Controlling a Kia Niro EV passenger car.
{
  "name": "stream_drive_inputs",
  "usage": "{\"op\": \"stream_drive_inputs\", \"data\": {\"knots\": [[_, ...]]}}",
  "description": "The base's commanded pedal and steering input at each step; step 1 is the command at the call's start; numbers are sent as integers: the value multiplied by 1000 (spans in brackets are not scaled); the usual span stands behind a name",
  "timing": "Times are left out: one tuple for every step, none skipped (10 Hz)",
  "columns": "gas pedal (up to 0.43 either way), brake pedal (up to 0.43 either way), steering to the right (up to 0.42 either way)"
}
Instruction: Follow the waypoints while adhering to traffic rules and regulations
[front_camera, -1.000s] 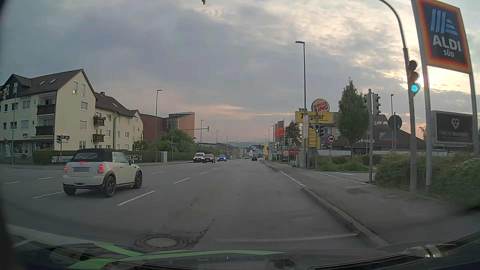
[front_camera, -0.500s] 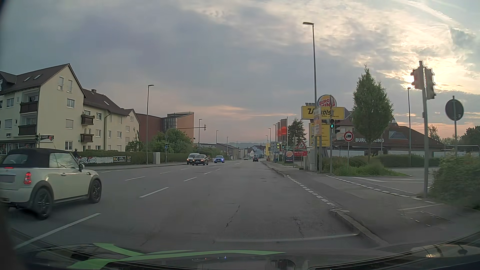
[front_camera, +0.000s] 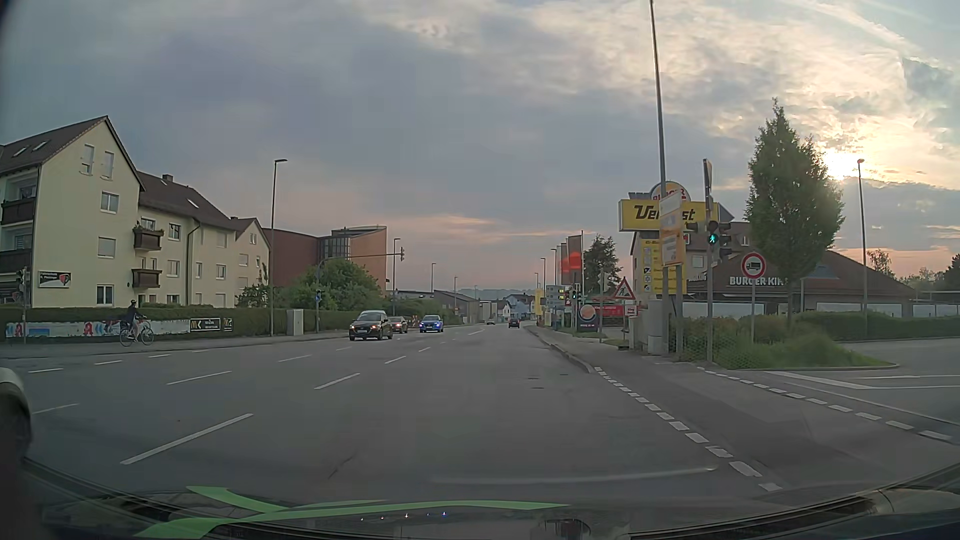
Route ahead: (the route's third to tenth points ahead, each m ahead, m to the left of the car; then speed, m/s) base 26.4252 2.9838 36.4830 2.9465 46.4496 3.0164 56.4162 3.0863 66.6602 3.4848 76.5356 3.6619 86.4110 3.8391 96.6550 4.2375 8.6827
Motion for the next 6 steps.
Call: {"op": "stream_drive_inputs", "data": {"knots": [[0, 0, -6], [0, 0, -6], [0, 0, -5], [0, 0, -3], [0, 0, -1], [0, 0, -1]]}}
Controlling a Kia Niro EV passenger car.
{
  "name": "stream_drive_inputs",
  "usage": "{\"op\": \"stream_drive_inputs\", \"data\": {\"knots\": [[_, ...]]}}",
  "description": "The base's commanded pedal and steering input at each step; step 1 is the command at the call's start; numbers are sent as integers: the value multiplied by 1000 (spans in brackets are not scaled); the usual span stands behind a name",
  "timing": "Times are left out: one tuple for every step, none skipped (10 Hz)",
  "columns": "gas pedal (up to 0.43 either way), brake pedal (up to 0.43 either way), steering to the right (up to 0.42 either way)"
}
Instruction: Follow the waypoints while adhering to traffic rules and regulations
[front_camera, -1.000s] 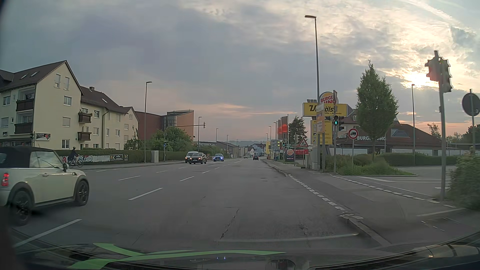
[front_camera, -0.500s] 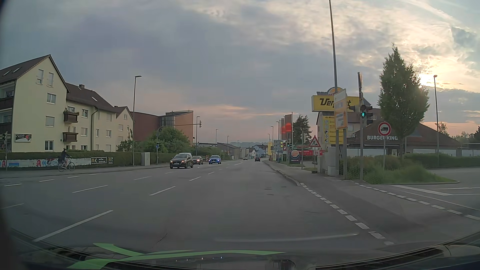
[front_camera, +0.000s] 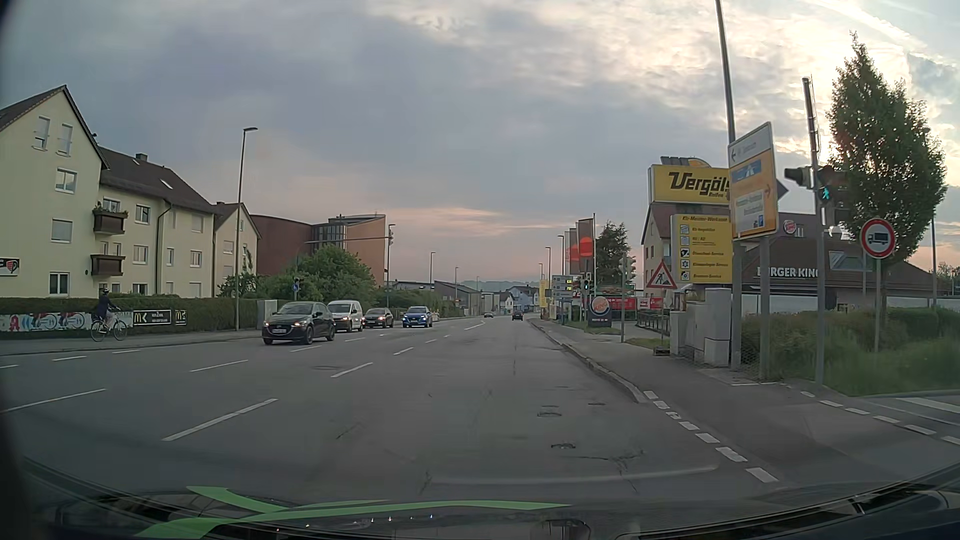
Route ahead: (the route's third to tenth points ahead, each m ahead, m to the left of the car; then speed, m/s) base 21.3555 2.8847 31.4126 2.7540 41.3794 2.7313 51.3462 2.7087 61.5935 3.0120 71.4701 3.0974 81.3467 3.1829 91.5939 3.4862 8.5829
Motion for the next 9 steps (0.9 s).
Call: {"op": "stream_drive_inputs", "data": {"knots": [[0, 0, -1], [39, 0, -1], [47, 0, -1], [47, 0, -1], [59, 0, -2], [79, 0, -2], [98, 0, -1], [98, 0, -1], [98, 0, -1]]}}
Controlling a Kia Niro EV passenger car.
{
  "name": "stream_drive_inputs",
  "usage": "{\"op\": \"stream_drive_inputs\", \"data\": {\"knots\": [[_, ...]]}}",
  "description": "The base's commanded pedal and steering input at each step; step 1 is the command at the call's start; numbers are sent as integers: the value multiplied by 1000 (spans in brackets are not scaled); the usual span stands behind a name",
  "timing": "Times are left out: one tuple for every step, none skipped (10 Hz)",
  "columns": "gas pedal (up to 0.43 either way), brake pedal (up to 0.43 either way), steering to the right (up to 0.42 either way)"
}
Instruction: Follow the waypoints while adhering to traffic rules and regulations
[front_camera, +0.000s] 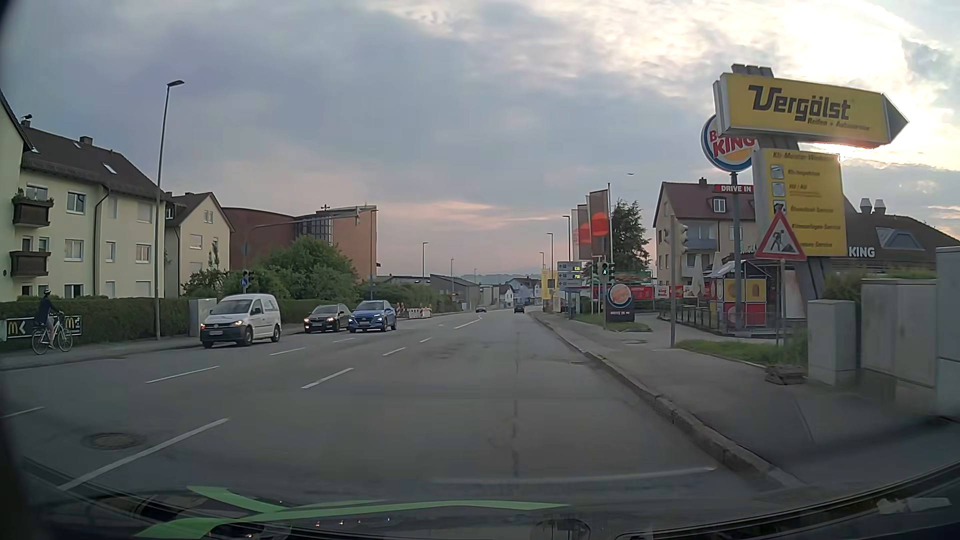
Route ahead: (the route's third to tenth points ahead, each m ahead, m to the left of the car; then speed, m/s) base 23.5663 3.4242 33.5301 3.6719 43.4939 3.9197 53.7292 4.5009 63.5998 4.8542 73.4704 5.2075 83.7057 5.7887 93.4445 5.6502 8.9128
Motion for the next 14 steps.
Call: {"op": "stream_drive_inputs", "data": {"knots": [[110, 0, 0], [118, 0, 1], [118, 0, -2], [118, 0, -3], [118, 0, -3], [118, 0, -2], [118, 0, -3], [118, 0, -3], [118, 0, -3], [118, 0, -3], [87, 0, -2], [47, 0, 0], [28, 0, 4], [20, 0, 9]]}}
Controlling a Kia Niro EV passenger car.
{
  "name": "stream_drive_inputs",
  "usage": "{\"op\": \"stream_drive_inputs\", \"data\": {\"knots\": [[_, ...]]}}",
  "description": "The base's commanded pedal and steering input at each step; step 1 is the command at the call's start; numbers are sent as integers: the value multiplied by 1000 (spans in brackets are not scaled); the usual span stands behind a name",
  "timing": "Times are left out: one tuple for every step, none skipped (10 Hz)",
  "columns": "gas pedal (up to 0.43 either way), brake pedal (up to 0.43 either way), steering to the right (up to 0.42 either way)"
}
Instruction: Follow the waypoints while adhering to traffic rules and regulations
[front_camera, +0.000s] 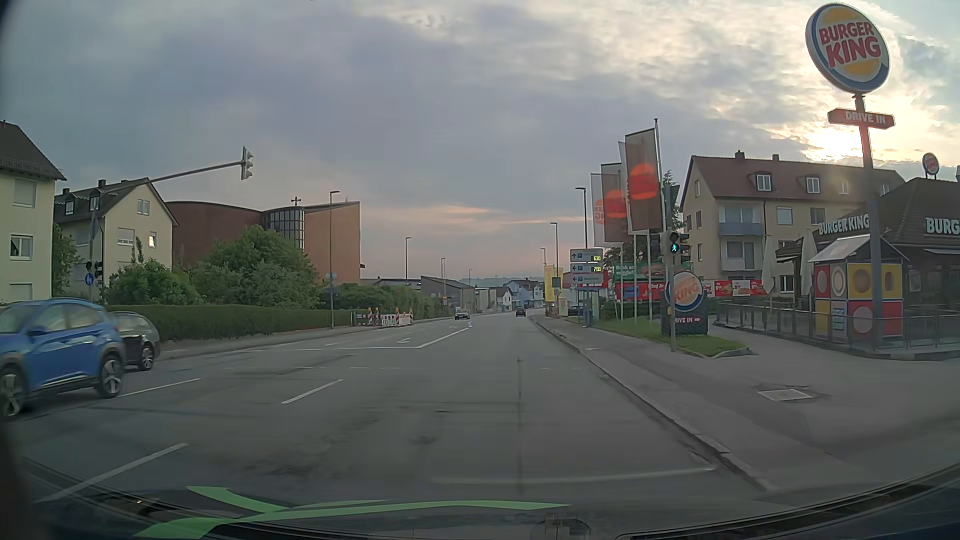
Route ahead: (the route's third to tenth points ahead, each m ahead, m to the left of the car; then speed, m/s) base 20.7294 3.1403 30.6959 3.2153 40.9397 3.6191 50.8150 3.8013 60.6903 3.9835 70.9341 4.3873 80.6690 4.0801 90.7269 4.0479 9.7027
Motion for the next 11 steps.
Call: {"op": "stream_drive_inputs", "data": {"knots": [[20, 0, 9], [20, 0, 8], [20, 0, 8], [20, 0, 6], [20, 0, 2], [28, 0, -1], [28, 0, -4], [28, 0, -7], [39, 0, -9], [47, 0, -11], [47, 0, -11]]}}
